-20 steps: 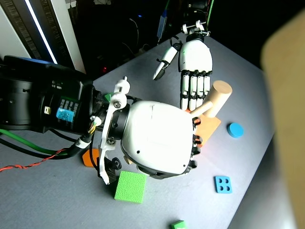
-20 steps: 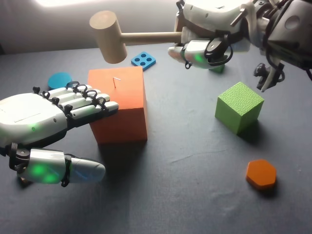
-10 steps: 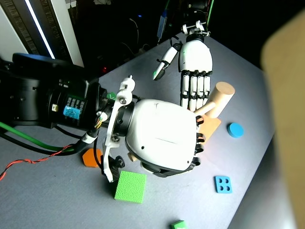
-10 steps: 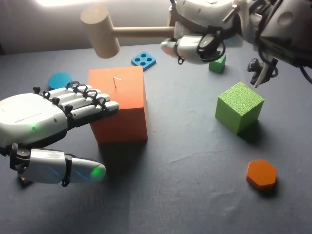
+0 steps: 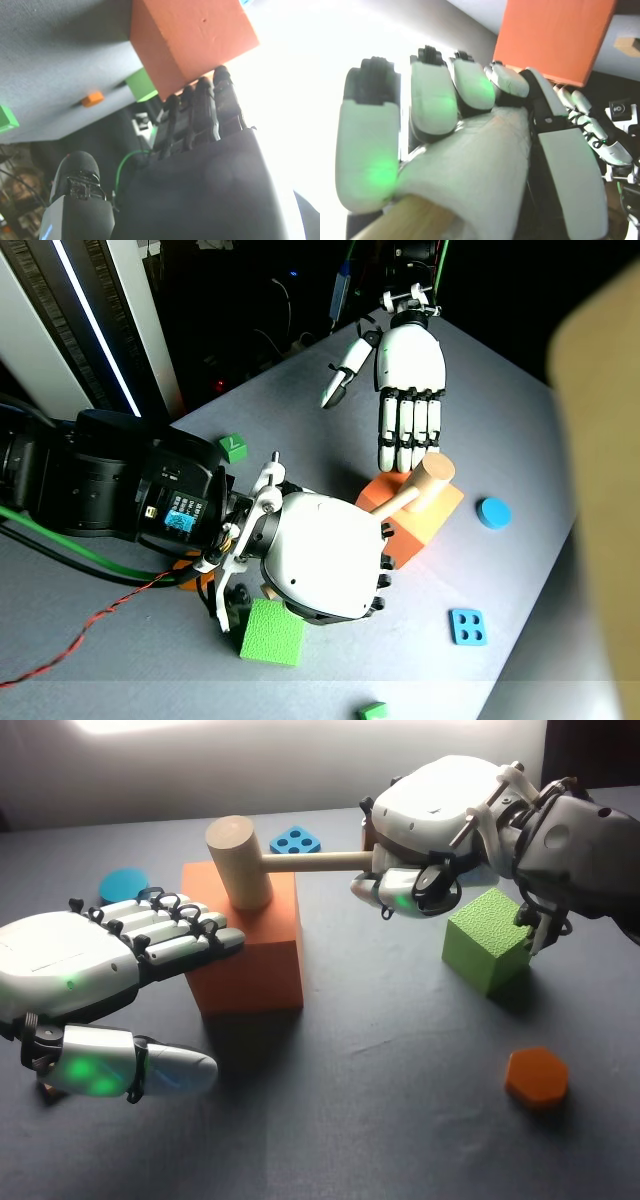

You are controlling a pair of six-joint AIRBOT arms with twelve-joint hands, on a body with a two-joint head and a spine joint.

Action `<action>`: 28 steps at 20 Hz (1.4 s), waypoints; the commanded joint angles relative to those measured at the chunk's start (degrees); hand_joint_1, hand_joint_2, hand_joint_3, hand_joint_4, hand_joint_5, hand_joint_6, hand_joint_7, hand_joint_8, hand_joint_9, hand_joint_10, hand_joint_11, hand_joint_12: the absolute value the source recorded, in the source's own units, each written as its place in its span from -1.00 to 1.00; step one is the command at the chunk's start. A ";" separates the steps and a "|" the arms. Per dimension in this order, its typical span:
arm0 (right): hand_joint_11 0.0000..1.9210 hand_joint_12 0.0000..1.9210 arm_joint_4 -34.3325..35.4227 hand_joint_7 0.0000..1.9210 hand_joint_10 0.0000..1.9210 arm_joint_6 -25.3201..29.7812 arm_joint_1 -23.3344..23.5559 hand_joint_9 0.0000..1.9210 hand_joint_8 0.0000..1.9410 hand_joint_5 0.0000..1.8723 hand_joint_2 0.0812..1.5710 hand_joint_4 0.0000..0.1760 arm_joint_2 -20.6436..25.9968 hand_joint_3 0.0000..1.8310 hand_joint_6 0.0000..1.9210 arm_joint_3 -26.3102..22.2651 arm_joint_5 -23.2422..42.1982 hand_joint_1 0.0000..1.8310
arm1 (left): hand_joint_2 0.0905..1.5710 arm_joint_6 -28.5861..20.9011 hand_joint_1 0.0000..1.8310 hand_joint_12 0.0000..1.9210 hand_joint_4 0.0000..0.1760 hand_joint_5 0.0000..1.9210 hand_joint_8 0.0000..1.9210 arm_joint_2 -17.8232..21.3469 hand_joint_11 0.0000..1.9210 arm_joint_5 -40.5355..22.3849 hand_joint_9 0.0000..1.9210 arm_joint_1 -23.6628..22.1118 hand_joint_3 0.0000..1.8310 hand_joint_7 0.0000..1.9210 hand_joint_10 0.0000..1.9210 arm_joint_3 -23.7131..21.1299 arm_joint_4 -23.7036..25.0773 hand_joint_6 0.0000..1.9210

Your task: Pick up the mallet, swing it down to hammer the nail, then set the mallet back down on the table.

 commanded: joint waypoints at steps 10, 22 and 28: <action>0.95 1.00 -1.26 0.76 1.00 -1.83 2.22 0.85 1.00 0.48 1.00 1.00 7.10 -1.00 1.00 -5.84 0.78 -0.47 | 0.39 -0.15 -1.00 -1.00 -1.00 -1.00 -1.00 -0.18 -1.00 -3.78 -0.99 -0.22 -1.00 -0.99 -1.00 0.18 -0.87 -1.00; 0.95 1.00 -38.52 0.74 1.00 16.86 -1.10 0.84 1.00 0.46 1.00 1.00 18.12 -0.98 1.00 -18.54 -1.01 -0.47 | 0.40 -0.15 -1.00 -1.00 -1.00 -0.99 -1.00 -0.11 -1.00 -4.04 -0.98 -1.35 -1.00 -0.98 -1.00 0.31 -0.87 -1.00; 0.95 1.00 -60.64 0.72 1.00 28.47 -6.26 0.84 1.00 0.48 1.00 1.00 15.07 -0.98 1.00 -17.32 1.66 -0.50 | 0.40 -0.16 -1.00 -1.00 -1.00 -1.00 -1.00 0.05 -1.00 -4.03 -1.00 -2.79 -1.00 -1.00 -1.00 0.24 -0.87 -1.00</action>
